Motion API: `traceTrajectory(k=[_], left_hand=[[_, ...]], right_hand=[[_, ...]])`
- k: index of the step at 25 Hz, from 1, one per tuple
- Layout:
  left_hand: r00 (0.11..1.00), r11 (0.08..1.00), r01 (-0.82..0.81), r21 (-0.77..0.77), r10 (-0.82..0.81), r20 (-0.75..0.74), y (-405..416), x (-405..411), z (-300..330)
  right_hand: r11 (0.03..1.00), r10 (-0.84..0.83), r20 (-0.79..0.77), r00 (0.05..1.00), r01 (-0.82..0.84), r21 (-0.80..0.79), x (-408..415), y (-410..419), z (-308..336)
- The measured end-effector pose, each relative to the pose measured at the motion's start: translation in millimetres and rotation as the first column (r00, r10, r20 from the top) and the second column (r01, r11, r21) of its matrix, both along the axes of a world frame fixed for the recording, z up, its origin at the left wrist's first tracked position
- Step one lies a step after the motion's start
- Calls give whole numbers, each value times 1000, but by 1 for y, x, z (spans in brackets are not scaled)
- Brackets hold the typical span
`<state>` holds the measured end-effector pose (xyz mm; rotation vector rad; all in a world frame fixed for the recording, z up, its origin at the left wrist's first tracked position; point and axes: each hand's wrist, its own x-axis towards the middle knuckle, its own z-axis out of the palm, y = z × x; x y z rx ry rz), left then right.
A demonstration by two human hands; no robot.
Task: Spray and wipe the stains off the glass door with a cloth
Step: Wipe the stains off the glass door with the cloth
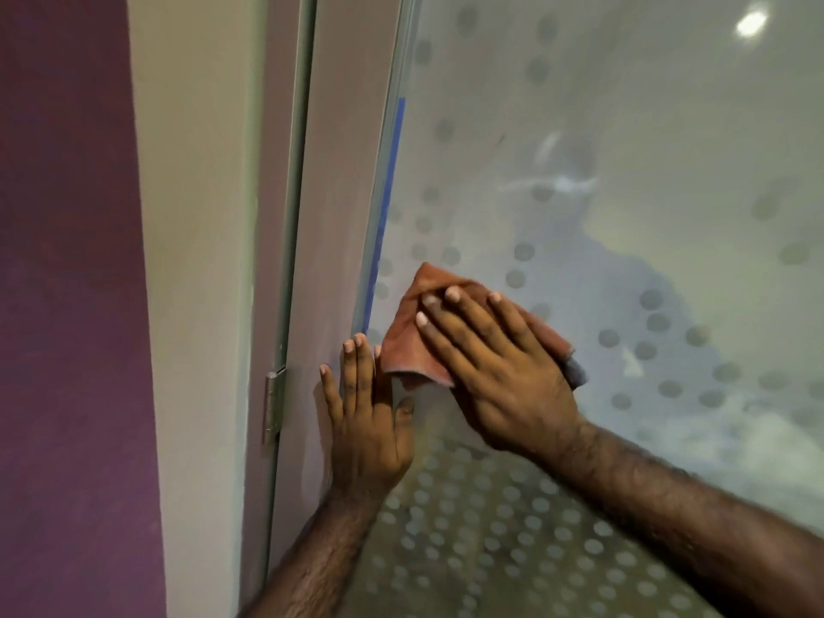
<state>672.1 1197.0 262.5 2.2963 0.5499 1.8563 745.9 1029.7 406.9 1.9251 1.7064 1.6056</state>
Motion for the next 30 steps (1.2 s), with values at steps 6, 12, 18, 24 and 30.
traceTrajectory(k=[6, 12, 18, 24, 30], left_hand=[[997, 986, 71, 151, -69, -18, 8, 1, 28], [986, 957, 155, 245, -167, 28, 20, 4, 78], [920, 955, 233, 183, -277, 278, 46, -16, 133], [949, 920, 205, 336, -270, 161, 53, -20, 183], [956, 800, 287, 527, -278, -99, 33, -9, 210]], right_hand=[[872, -177, -7, 984, 160, 463, 4, 7, 155], [785, -211, -149, 966, 258, 563, -6, 28, 237], [951, -101, 31, 994, 88, 296, -10, 41, 132], [981, 0, -60, 998, 12, 195, -6, 27, 28], [986, -57, -64, 996, 66, 155, 3, -2, -45]])
